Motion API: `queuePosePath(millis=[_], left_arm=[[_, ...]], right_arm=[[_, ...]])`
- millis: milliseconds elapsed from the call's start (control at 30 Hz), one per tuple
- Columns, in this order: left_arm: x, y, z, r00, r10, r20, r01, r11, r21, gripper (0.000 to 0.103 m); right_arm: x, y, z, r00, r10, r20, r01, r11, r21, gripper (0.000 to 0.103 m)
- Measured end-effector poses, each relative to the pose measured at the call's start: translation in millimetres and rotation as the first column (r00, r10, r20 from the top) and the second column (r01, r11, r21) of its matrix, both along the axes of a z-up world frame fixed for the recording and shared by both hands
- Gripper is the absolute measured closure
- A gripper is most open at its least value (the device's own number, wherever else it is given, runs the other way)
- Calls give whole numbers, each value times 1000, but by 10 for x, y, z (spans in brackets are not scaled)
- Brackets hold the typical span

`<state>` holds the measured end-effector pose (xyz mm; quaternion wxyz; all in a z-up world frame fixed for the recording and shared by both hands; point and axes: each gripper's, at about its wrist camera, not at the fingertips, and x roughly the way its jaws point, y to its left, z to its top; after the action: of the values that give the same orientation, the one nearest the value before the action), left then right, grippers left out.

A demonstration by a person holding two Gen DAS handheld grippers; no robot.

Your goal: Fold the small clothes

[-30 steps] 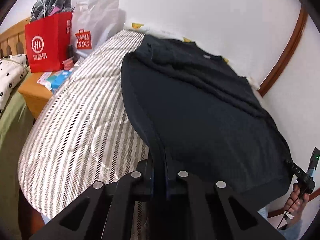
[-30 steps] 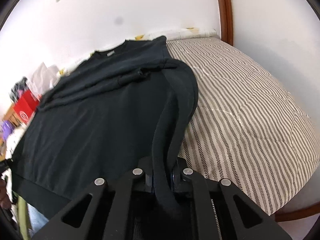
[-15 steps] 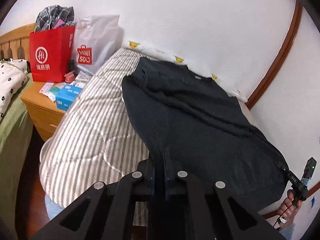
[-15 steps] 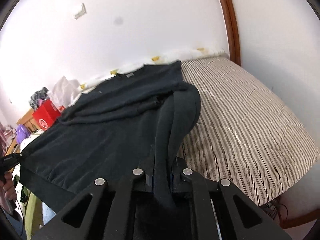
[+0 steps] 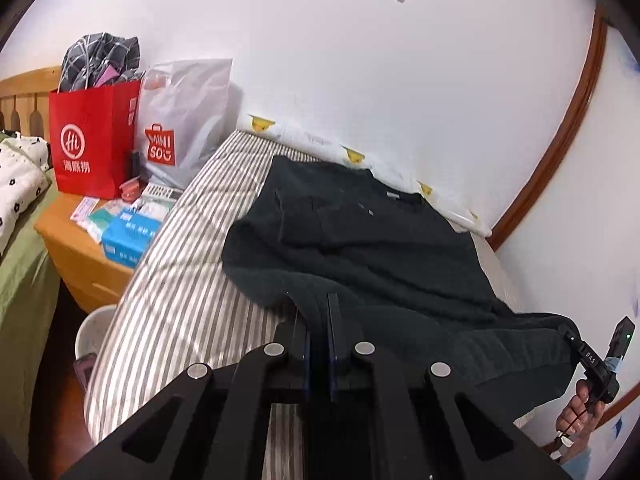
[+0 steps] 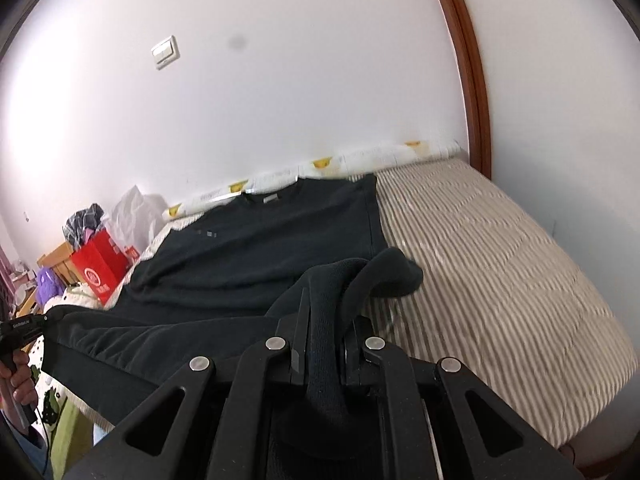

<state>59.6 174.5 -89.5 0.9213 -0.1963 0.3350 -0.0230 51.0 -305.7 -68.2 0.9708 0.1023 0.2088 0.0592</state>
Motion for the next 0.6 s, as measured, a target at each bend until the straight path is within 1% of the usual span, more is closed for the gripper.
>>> queuePosePath(millis=[133, 300, 433, 600], left_arm=[[276, -6, 103, 1000, 11, 12, -11, 999, 31, 97], [729, 16, 148, 1000, 28, -2, -28, 999, 47, 97], [1099, 7, 106, 999, 42, -21, -41, 997, 68, 97], [1511, -31, -46, 997, 55, -54, -49, 994, 101, 97]], right_arm=[[281, 28, 187, 1000, -9, 15, 9, 1000, -4, 94], [724, 69, 321, 1000, -25, 3, 25, 1000, -8, 94], [1133, 68, 369, 1000, -24, -19, 24, 1000, -7, 94], [1671, 104, 332, 998, -14, -53, 12, 999, -50, 94]])
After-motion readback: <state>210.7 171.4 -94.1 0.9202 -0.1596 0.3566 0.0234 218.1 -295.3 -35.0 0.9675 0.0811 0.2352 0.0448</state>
